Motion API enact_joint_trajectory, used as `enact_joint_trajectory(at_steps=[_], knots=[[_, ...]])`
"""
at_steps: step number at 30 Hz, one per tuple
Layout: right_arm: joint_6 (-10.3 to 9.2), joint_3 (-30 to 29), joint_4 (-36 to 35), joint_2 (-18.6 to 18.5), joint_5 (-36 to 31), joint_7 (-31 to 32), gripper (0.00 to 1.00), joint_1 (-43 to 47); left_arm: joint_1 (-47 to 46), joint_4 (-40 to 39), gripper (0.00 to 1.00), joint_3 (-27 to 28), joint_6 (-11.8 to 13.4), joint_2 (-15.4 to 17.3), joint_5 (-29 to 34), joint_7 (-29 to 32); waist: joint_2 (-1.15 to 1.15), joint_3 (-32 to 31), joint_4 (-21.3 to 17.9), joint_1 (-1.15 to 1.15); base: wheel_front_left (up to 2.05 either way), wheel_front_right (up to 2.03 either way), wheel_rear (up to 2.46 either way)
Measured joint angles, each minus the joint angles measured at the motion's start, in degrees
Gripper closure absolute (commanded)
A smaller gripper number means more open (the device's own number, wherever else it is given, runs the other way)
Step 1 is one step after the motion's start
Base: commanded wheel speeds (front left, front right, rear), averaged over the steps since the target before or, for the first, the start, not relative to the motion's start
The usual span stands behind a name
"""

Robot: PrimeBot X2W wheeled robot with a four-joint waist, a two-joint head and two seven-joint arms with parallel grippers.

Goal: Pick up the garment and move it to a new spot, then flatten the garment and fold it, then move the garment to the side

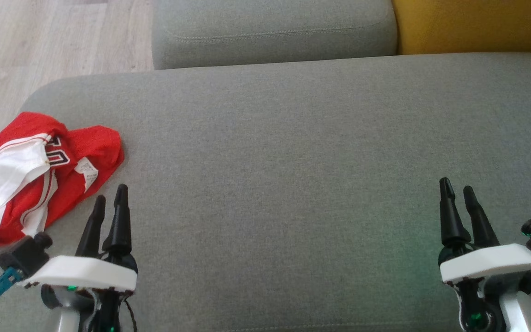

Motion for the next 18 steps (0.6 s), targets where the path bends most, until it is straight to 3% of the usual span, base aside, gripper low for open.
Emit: enact_joint_trajectory(at_steps=[18], knots=[[0.0,1.07,0.09,-0.04,-13.47,-1.45,0.0,-0.02,0.0,0.03,0.0,-1.36,0.64,0.35,12.78,-2.91,0.0,0.27,0.33,0.0,0.0,0.0,0.0]])
